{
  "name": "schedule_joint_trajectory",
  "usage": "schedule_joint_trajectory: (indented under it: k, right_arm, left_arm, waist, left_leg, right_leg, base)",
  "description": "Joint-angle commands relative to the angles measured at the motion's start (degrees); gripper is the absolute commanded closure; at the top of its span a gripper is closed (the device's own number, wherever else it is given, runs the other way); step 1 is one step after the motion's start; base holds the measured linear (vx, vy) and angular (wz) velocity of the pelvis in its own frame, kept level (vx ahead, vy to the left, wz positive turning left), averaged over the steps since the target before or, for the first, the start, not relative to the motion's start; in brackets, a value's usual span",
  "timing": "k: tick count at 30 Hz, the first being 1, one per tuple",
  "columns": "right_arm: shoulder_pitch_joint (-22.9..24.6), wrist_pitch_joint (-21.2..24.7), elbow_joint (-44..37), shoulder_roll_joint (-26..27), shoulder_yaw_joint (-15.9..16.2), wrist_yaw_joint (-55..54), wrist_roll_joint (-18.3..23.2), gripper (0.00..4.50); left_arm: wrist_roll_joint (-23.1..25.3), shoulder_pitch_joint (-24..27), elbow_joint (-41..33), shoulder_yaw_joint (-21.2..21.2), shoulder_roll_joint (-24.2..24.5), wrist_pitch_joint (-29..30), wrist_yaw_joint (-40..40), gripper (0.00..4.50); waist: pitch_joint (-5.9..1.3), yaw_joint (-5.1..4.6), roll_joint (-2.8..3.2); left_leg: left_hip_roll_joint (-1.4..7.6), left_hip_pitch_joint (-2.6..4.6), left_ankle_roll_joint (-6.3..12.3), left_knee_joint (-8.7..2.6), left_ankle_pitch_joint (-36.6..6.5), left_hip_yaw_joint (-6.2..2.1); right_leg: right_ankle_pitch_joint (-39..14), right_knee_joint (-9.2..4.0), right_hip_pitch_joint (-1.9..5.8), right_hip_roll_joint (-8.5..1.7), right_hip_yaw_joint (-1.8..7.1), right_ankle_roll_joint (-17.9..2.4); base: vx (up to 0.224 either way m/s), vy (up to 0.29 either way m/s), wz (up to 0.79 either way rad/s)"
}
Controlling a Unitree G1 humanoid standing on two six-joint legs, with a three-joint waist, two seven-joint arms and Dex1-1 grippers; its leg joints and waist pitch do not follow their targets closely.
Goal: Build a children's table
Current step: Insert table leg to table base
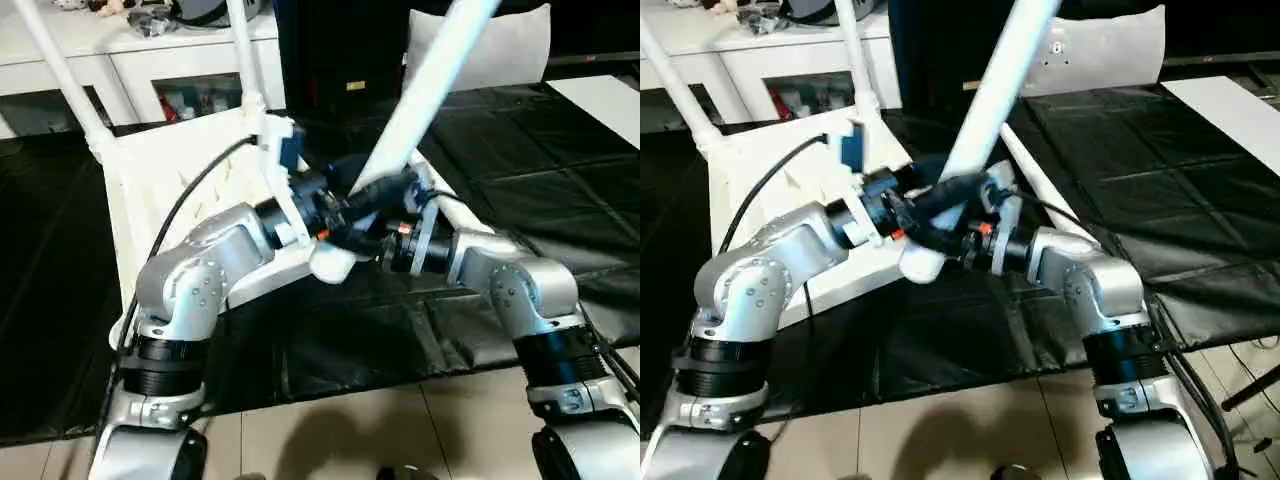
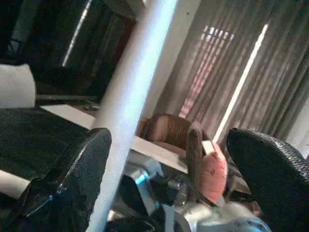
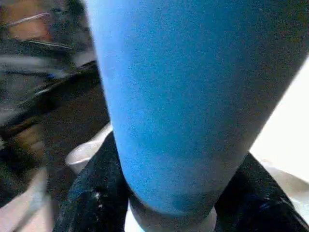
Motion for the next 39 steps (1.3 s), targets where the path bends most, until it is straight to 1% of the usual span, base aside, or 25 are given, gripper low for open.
schedule_joint_trajectory:
  k: [1, 4, 5, 8, 9, 12, 13, 14, 15, 16, 18, 21, 22, 23, 24, 25, 26, 29, 30, 33, 34, 35, 36, 37, 39]
  right_arm:
    - [0.5, -0.1, -0.3, 0.4, -1.8, -3.1, -0.3, 2.59]
    - [1.3, -0.9, -1.2, -0.1, -2.8, -4.4, -0.9, 2.59]
    - [1.6, -1.4, -1.6, -0.1, -3.3, -4.8, -0.9, 2.59]
    - [2.2, -2.2, -2.6, -0.1, -4.7, -6.8, -1.4, 2.59]
    - [2.3, -3.7, -2.1, -0.5, -5.0, -9.5, -3.5, 2.59]
    - [2.2, -3.7, -1.6, -0.7, -5.8, -12.6, -4.4, 2.59]
    - [2.2, -3.3, -1.4, -0.7, -6.1, -13.5, -4.6, 2.59]
    - [2.3, -3.1, -1.4, -1.0, -5.9, -14.2, -5.4, 2.59]
    - [2.4, -3.1, -1.4, -1.1, -5.9, -14.4, -5.6, 2.59]
    - [2.9, -4.1, -1.4, -1.3, -5.7, -14.9, -6.6, 2.59]
    - [3.8, -5.8, -1.9, -1.4, -5.5, -14.6, -7.3, 2.59]
    - [4.5, -5.6, -2.9, -1.4, -5.4, -14.7, -7.2, 2.59]
    - [4.7, -5.6, -3.5, -1.2, -5.4, -14.9, -7.2, 2.59]
    - [4.8, -5.5, -3.7, -1.2, -5.5, -15.1, -7.1, 2.59]
    - [5.0, -5.6, -4.3, -1.3, -5.4, -15.0, -7.0, 2.59]
    - [5.1, -5.7, -4.4, -1.3, -5.3, -15.0, -7.0, 2.59]
    - [5.2, -5.8, -4.6, -1.4, -5.2, -14.9, -7.1, 2.59]
    - [6.5, -7.1, -5.3, -1.9, -4.9, -14.0, -7.8, 2.59]
    - [6.6, -7.1, -5.4, -1.9, -4.8, -13.9, -7.8, 2.59]
    - [6.7, -7.2, -5.5, -2.0, -4.8, -13.8, -7.8, 2.59]
    - [6.7, -7.2, -5.5, -2.0, -4.8, -13.8, -7.8, 2.59]
    - [6.7, -7.3, -5.4, -2.0, -4.8, -13.8, -7.9, 2.59]
    - [6.6, -7.3, -5.4, -2.0, -4.8, -13.7, -7.9, 2.59]
    - [6.6, -7.3, -5.4, -2.0, -4.8, -13.7, -7.9, 2.59]
    - [6.5, -7.7, -5.1, -1.9, -4.8, -13.7, -8.0, 2.59]
  left_arm:
    - [1.0, -1.3, 1.3, 2.0, 1.9, -0.6, 1.3, 0.00]
    - [3.9, -1.1, 2.3, 1.3, 4.9, -0.8, 1.2, 0.00]
    - [5.6, -0.9, 2.6, 0.4, 6.1, -1.2, 1.1, 0.00]
    - [11.4, -0.1, 4.1, -3.3, 10.0, -2.7, 0.7, 0.00]
    - [15.0, 0.4, 5.8, -5.9, 12.3, -4.2, 0.5, 0.00]
    - [19.0, 0.4, 9.0, -8.9, 14.4, -5.6, 1.2, 0.00]
    - [20.7, 0.5, 10.2, -10.2, 15.1, -6.4, 1.1, 0.00]
    - [22.2, 0.8, 11.1, -11.7, 15.7, -7.3, 0.6, 0.00]
    - [22.5, 0.8, 11.4, -12.0, 15.8, -7.6, 0.4, 0.00]
    - [24.7, 1.2, 13.3, -14.2, 16.1, -9.4, -0.6, 0.00]
    - [26.6, 1.4, 15.8, -16.6, 16.1, -11.3, -2.0, 0.00]
    - [27.8, 1.4, 17.6, -18.1, 16.3, -12.7, -3.2, 0.00]
    - [28.5, 1.2, 19.2, -18.5, 16.3, -13.7, -3.8, 0.26]
    - [28.9, 1.1, 19.9, -18.8, 16.3, -14.3, -4.0, 0.32]
    - [29.6, 1.0, 21.2, -19.4, 16.5, -15.3, -4.5, 0.32]
    - [29.9, 0.9, 21.6, -19.5, 16.6, -15.5, -4.6, 0.32]
    - [30.3, 0.8, 22.5, -19.8, 16.6, -16.2, -5.0, 0.38]
    - [33.3, -0.7, 28.1, -21.3, 16.9, -19.8, -6.3, 0.75]
    - [33.5, -0.9, 28.7, -21.4, 16.9, -20.0, -6.4, 0.75]
    - [34.4, -1.9, 31.7, -21.3, 16.5, -21.5, -6.1, 0.99]
    - [34.6, -2.0, 32.3, -21.2, 16.4, -21.8, -6.0, 1.11]
    - [34.7, -2.2, 33.0, -21.0, 16.2, -22.0, -5.8, 1.11]
    - [34.7, -2.3, 33.1, -21.0, 16.2, -22.0, -5.8, 1.15]
    - [34.8, -2.6, 34.1, -20.8, 16.0, -22.6, -5.5, 1.19]
    - [35.1, -4.6, 38.2, -20.3, 15.0, -24.0, -4.9, 1.46]
  waist:
    - [-4.72, -0.05, -1.07]
    - [-4.75, -0.48, -0.94]
    - [-4.75, -0.59, -1.21]
    - [-4.73, -0.57, -1.04]
    - [-4.70, -0.54, -0.82]
    - [-4.67, -0.65, -0.80]
    - [-4.80, -0.53, -0.58]
    - [-4.80, -0.54, -0.58]
    - [-4.81, -0.52, -0.61]
    - [-4.83, -0.48, -0.84]
    - [-4.81, -0.44, -1.05]
    - [-4.85, -0.49, -0.96]
    - [-4.80, -0.51, -0.92]
    - [-4.79, -0.61, -0.73]
    - [-4.73, -0.70, -0.73]
    - [-4.69, -0.80, -0.78]
    - [-4.68, -0.80, -0.56]
    - [-4.55, -0.86, -0.59]
    - [-4.63, -0.85, -0.56]
    - [-4.81, -0.85, -0.57]
    - [-4.77, -0.84, -0.51]
    - [-4.81, -0.79, -0.34]
    - [-4.78, -0.81, -0.48]
    - [-4.79, -0.78, -0.46]
    - [-4.76, -0.69, 0.01]
  left_leg:
    - [0.84, -0.72, 5.27, -3.56, 2.0, 1.02]
    - [0.76, -0.68, 5.55, -3.56, 1.9, 0.94]
    - [0.75, -0.62, 5.59, -3.53, 1.8, 1.01]
    - [0.83, -0.46, 5.77, -3.63, 2.4, 0.85]
    - [0.85, -0.38, 5.58, -3.64, 2.6, 0.83]
    - [0.69, -0.40, 4.86, -3.66, 2.4, 0.93]
    - [0.72, -0.24, 4.73, -3.62, 2.4, 0.88]
    - [0.67, -0.33, 4.72, -3.64, 2.3, 0.91]
    - [0.69, -0.40, 4.63, -3.64, 2.2, 0.88]
    - [0.70, -0.46, 4.80, -3.64, 2.4, 0.90]
    - [0.65, -0.58, 5.04, -3.63, 2.1, 1.06]
    - [0.75, -0.56, 5.21, -3.64, 2.1, 1.00]
    - [0.68, -0.62, 5.36, -3.65, 2.1, 1.02]
    - [0.63, -0.55, 5.20, -3.67, 1.3, 1.03]
    - [0.63, -0.62, 5.12, -3.70, 1.0, 1.02]
    - [0.66, -0.55, 4.93, -3.78, 0.2, 1.03]
    - [0.62, -0.53, 4.86, -3.79, 0.0, 0.99]
    - [0.36, -0.37, 4.56, -3.87, -2.0, 1.14]
    - [0.46, -0.34, 4.30, -3.89, -2.1, 1.06]
    - [0.58, -0.51, 4.40, -3.87, -1.0, 0.91]
    - [0.67, -0.49, 4.50, -3.89, -1.0, 0.89]
    - [0.70, -0.45, 4.46, -3.88, -1.0, 0.88]
    - [0.69, -0.46, 4.56, -3.88, -1.2, 0.93]
    - [0.72, -0.41, 4.55, -3.91, -1.2, 0.90]
    - [0.47, -0.32, 4.61, -3.81, -1.8, 0.98]
  right_leg:
    - [-16.9, -3.57, 4.79, -2.51, 2.74, -5.7]
    - [-16.8, -3.51, 4.88, -2.43, 2.63, -5.0]
    - [-17.2, -3.58, 4.81, -2.42, 2.66, -4.8]
    - [-17.1, -3.44, 4.65, -2.39, 2.68, -4.6]
    - [-17.2, -3.38, 4.49, -2.38, 2.70, -4.5]
    - [-17.1, -3.42, 4.58, -2.35, 2.74, -4.6]
    - [-16.7, -3.31, 4.55, -2.46, 2.79, -4.8]
    - [-16.2, -3.30, 4.60, -2.43, 2.78, -5.0]
    - [-15.9, -3.23, 4.67, -2.47, 2.78, -5.1]
    - [-15.2, -3.25, 4.67, -2.54, 2.83, -5.4]
    - [-15.5, -3.25, 4.71, -2.69, 2.89, -5.6]
    - [-15.2, -3.15, 4.75, -2.70, 2.93, -5.7]
    - [-15.2, -3.30, 4.73, -2.66, 2.89, -5.8]
    - [-16.0, -3.41, 4.76, -2.65, 2.82, -5.7]
    - [-16.3, -3.44, 4.82, -2.65, 2.78, -5.5]
    - [-17.2, -3.59, 4.79, -2.67, 2.78, -5.1]
    - [-17.5, -3.62, 4.79, -2.66, 2.73, -5.0]
    - [-20.4, -4.45, 4.60, -2.49, 2.61, -3.5]
    - [-20.2, -4.21, 4.68, -2.55, 2.61, -3.5]
    - [-18.1, -3.93, 4.75, -2.61, 2.65, -4.2]
    - [-17.8, -3.87, 4.71, -2.67, 2.66, -4.6]
    - [-17.5, -3.77, 4.74, -2.73, 2.68, -5.0]
    - [-17.4, -3.84, 4.73, -2.70, 2.69, -5.1]
    - [-17.3, -3.77, 4.74, -2.72, 2.69, -5.3]
    - [-17.9, -4.07, 4.71, -2.64, 2.60, -5.1]
  base:
    - [0.000, 0.000, 0.00]
    - [0.000, 0.000, 0.00]
    - [0.000, 0.000, 0.00]
    - [0.000, 0.000, 0.00]
    - [0.000, 0.000, 0.00]
    - [0.000, 0.000, 0.00]
    - [0.000, 0.000, 0.00]
    - [0.000, 0.000, 0.00]
    - [0.000, 0.000, 0.00]
    - [0.000, 0.000, 0.00]
    - [0.000, 0.000, 0.00]
    - [0.000, 0.000, 0.00]
    - [0.000, 0.000, 0.00]
    - [0.000, 0.000, 0.00]
    - [0.000, 0.000, 0.00]
    - [0.000, 0.000, 0.00]
    - [0.000, 0.000, 0.00]
    - [0.000, 0.000, 0.00]
    - [0.000, 0.000, 0.00]
    - [0.000, 0.000, 0.00]
    - [0.000, 0.000, 0.00]
    - [0.000, 0.000, 0.00]
    - [0.000, 0.000, 0.00]
    - [0.000, 0.000, 0.00]
    - [0.000, 0.000, 0.00]
